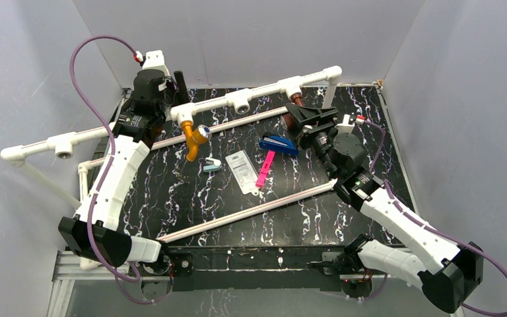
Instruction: Install the water faucets
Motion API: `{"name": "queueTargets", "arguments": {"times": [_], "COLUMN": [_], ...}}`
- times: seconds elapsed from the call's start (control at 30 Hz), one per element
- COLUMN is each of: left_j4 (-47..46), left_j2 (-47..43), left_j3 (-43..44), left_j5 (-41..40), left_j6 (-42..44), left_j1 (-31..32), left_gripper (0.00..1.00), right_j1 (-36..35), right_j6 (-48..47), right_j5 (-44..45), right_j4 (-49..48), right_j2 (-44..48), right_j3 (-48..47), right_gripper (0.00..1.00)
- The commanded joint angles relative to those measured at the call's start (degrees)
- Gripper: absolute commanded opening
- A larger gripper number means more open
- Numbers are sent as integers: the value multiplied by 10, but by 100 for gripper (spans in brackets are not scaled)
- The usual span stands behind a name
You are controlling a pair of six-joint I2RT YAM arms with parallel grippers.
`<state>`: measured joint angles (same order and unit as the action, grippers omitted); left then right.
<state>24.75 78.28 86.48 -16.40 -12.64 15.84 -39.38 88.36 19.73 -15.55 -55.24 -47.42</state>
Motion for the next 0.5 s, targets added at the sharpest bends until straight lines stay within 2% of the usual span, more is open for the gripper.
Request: {"name": "queueTargets", "arguments": {"times": [0.0, 0.47], "left_j4": [119, 119], "left_j2": [20, 24], "left_j3": [-35, -31], "left_j5": [23, 24], "left_j6": [4, 5], "left_j1": [11, 11], "left_gripper": [72, 72], "right_j1": [-2, -2], "right_j6": [-57, -264], "right_j5": [-1, 97], "right_j4": [19, 206], "right_j2": [33, 119], "right_j3": [-29, -81], "right_gripper": [81, 92]}}
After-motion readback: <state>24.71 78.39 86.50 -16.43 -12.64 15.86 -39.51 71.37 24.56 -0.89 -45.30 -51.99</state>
